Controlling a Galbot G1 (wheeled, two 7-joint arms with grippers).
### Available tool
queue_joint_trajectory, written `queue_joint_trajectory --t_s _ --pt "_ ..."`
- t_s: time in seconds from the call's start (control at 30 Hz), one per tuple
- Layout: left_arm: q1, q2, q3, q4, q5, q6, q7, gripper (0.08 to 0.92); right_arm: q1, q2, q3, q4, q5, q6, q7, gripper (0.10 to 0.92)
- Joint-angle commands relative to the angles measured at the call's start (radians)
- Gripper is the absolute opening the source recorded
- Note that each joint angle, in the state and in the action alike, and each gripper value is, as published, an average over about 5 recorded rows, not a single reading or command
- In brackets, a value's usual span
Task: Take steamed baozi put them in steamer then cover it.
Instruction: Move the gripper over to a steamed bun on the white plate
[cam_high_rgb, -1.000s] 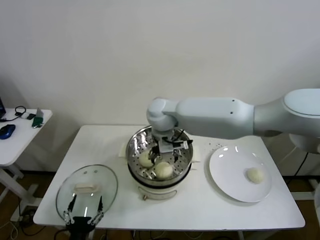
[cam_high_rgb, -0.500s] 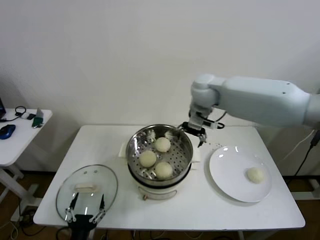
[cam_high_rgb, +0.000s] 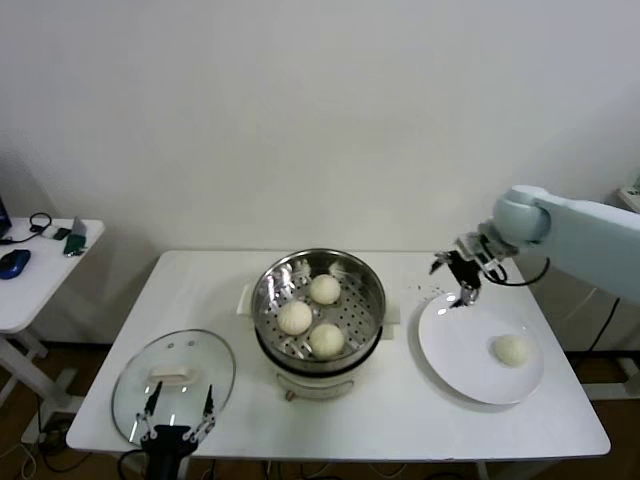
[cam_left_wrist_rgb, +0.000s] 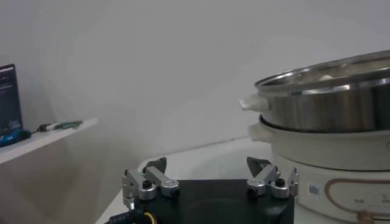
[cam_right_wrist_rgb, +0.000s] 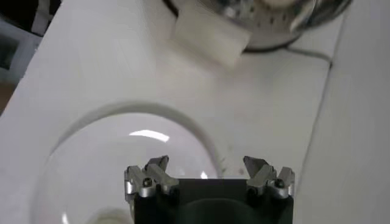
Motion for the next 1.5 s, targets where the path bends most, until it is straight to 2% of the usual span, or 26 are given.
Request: queue_joint_trajectory --t_s 0.03,0.27,0.63,1.5 --pt "0.001 -0.003 -0.006 -0.004 -0.003 -0.001 0.010 0.823 -0.305 -0.135 0.242 -0.085 -0.123 -0.074 -0.056 0.823" --pt "0.005 -0.005 -0.009 -0.004 0.001 0.009 0.006 0.823 -0.436 -0.119 0.352 -0.157 -0.199 -0.052 -0.072 0.823" --pt "0.012 -0.003 -0.018 0.002 -0.006 0.015 0.003 0.823 -0.475 -0.070 0.401 -0.253 -0.292 -0.030 -0.075 0.823" --pt "-0.002 0.001 -0.016 0.016 0.000 0.025 0.003 0.823 -0.457 0.007 0.380 -0.334 -0.306 -0.011 -0.100 0.823"
